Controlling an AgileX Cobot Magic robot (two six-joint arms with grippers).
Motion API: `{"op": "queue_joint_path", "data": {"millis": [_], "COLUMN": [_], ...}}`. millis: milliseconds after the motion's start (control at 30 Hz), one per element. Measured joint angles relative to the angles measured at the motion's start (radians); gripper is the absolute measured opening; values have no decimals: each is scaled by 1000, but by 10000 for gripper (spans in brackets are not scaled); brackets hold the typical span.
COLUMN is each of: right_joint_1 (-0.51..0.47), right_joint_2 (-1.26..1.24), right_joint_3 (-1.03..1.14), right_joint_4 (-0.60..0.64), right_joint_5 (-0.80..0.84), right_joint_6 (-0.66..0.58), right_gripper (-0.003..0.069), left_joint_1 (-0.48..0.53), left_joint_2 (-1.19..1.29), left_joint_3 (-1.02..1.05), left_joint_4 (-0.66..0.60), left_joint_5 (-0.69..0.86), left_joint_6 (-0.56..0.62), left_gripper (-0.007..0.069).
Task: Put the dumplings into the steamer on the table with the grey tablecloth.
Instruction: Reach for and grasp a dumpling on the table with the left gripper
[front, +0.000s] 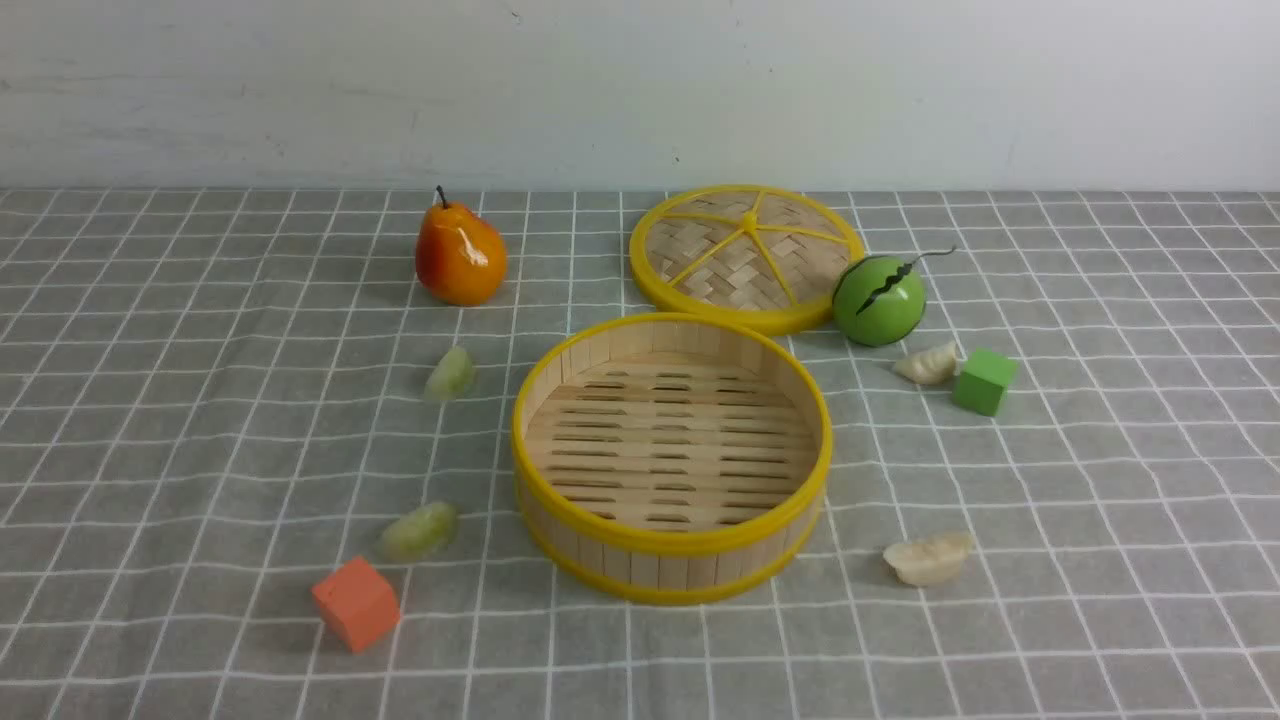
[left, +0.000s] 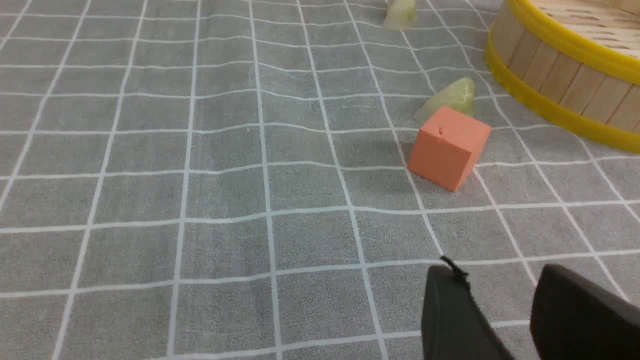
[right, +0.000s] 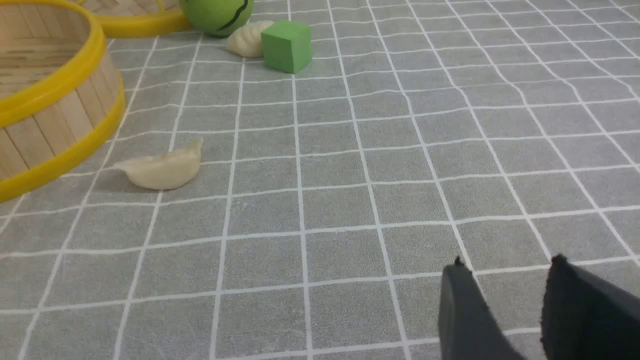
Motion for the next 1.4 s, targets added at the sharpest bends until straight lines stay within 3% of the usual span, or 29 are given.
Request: {"op": "queue_joint_path", "data": {"millis": [1067,1267,1400], "right_joint_1": [0,0,0], "right_joint_2": [0,0,0], "right_joint_3": [0,2,10], "right_joint_4": [0,0,0], "right_joint_5": [0,-33,-190], "right_joint_6": [0,0,0], "right_gripper": [240,240,240], "left_joint_1": [0,0,0], "left_joint_2": [0,0,0], "left_joint_3": [0,0,0], "left_joint_4": [0,8,26], "left_joint_5": [-31,-142,-301], "left_joint_6": [1,1,2], "left_gripper": [237,237,237]}}
